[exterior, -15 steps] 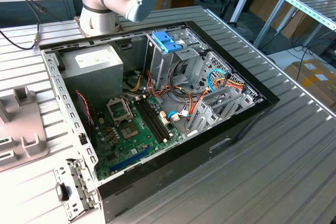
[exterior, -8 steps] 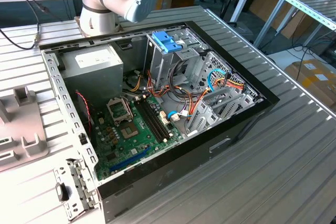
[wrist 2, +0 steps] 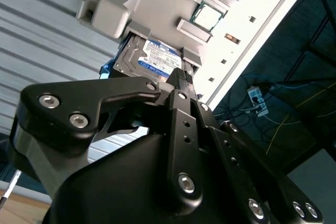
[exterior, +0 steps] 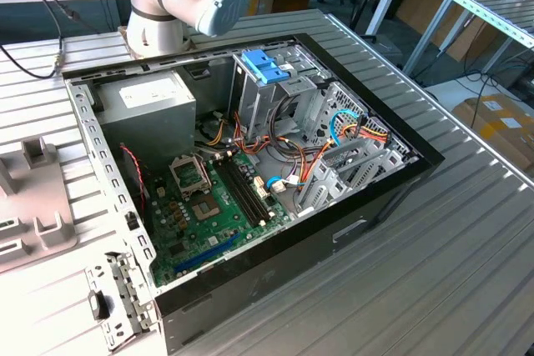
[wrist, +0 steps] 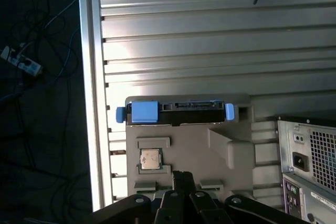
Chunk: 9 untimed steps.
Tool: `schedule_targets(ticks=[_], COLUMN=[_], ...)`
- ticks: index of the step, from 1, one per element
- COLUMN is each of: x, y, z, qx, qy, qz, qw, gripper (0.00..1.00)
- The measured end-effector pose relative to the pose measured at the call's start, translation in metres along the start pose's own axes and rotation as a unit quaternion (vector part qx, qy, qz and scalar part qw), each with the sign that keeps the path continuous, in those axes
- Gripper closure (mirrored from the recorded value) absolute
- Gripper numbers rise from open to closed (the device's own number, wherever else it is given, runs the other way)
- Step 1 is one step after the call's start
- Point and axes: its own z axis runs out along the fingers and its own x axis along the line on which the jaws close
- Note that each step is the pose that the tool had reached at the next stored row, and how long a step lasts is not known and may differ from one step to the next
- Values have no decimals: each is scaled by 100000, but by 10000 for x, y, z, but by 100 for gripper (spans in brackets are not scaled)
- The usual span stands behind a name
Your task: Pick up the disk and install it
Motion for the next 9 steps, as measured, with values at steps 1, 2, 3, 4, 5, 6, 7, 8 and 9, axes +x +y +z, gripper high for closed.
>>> schedule_targets(ticks=[1, 2, 3, 4, 5, 6, 7, 8, 9], x=[-2, -2, -2, -3, -6, -14, -22, -48, -67], y=[8, 7, 7, 7, 5, 2, 2, 4, 5], z=[8, 9, 10, 12, 14, 17, 18, 20, 23], qx=[35, 52, 56, 53, 53, 50, 50, 58, 55], qy=[-20, -11, -8, -12, -15, -20, -16, 2, 3], qz=[-7, -14, -12, -3, 2, -6, -3, -4, -5], qw=[100000, 100000, 100000, 100000, 100000, 100000, 100000, 100000, 100000], gripper=[89, 89, 89, 89, 89, 89, 89, 89, 89])
